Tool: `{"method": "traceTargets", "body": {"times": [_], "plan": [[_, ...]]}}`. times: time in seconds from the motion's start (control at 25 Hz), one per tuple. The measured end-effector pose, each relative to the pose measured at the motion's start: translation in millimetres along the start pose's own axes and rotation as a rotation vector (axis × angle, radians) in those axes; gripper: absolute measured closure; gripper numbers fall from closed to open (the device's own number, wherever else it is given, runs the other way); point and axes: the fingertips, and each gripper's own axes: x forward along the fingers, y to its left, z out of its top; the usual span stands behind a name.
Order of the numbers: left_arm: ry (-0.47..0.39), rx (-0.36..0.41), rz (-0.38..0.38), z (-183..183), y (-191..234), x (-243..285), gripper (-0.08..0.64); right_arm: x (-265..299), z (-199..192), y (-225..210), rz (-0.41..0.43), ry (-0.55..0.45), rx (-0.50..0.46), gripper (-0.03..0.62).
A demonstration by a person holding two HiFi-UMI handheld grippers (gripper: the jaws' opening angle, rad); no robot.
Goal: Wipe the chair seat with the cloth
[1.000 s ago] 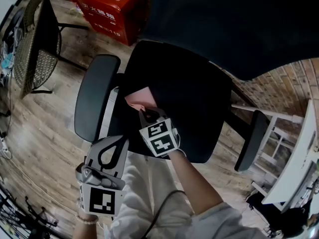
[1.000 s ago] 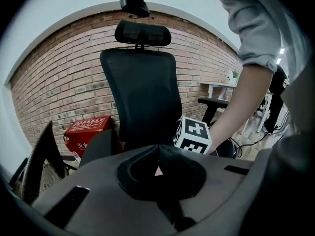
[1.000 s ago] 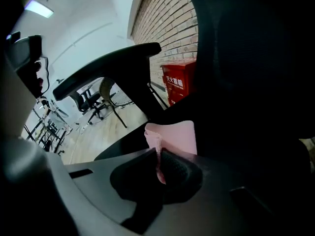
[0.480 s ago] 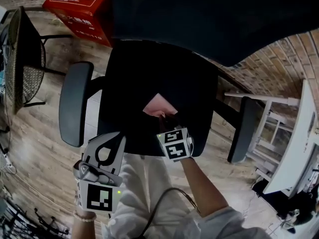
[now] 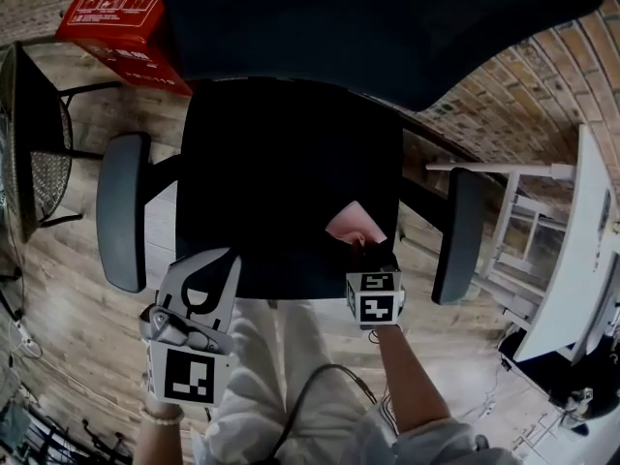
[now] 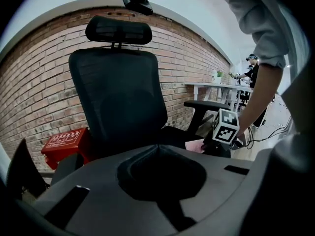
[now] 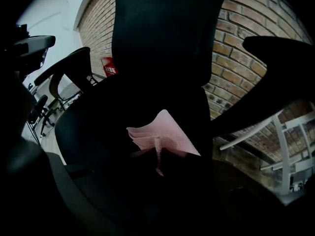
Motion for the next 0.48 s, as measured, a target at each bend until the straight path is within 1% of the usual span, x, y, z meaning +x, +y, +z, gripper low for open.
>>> {"method": "traceTargets", "body": {"times": [0.16,0.24,0.36,0.48], "plan": [[-0.012,0.014,-0.013,5.1,-2.4,1.9,0.541,-15.0,-27.9,-22.7,-0.047,0.035,0.014,0.542],[-0.011,0.018,-0.013,5.7,-1.3,1.8,0.541,-20.5,-38.6,-29.9,-0.059,0.049,0.038,0.543],[-0.009,0.018,-0.007,6.4,2.6,0.5,0.541,-23.6,-45.5,-31.6,-0.051,0.057,0.075,0.543],[-0.012,0.024,0.000,7.3,8.7,-4.3,0.541,-22.0,-43.1,-22.3,-0.036,0.055,0.081,0.543]]}}
